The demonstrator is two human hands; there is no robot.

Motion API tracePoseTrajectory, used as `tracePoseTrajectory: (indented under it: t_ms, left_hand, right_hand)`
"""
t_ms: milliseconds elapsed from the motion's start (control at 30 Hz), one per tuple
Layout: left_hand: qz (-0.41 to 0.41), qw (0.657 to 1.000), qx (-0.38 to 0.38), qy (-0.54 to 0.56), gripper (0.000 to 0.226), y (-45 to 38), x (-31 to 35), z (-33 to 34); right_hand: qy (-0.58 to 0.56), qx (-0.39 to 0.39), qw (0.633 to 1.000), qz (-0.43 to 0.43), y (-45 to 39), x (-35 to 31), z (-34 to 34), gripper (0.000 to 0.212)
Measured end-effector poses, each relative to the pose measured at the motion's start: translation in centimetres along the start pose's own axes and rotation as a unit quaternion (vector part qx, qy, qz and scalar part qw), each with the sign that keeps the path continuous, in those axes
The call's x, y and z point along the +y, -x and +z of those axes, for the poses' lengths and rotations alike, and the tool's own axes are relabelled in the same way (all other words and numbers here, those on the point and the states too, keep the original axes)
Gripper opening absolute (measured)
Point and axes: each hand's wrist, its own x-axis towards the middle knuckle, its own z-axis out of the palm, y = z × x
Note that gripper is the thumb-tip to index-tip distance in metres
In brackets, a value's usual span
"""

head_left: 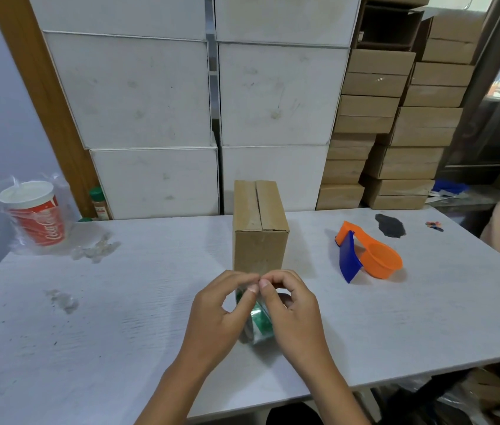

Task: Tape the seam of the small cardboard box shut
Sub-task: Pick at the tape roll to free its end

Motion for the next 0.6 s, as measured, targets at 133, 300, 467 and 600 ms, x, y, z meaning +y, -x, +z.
tracePoseTrajectory:
  t_ms: [133, 300, 467, 600]
  left_hand:
    - [-0.008, 0.999, 0.041, 0.005, 0.033, 0.2, 0.1, 0.2]
    - [0.120, 0.984, 0.078, -0.109, 0.011, 0.1, -0.5, 0.4]
    - [0.138, 0.976, 0.059, -0.157, 0.011, 0.0, -1.2, 0.0]
    - [0.053, 0.990, 0.047, -0.126, 0.028, -0.3, -0.4, -0.1]
  right_hand:
    - [0.002, 0.008, 1.000, 0.006, 0.1, 0.1, 0.0, 0.017]
    - [0.019, 0.013, 1.000, 0.017, -0.3, 0.3, 0.2, 0.016]
    - [0.014, 0.013, 1.000, 0.024, -0.2, 0.3, 0.2, 0.016]
    - [0.009, 0.013, 1.000, 0.014, -0.1, 0.2, 0.2, 0.015]
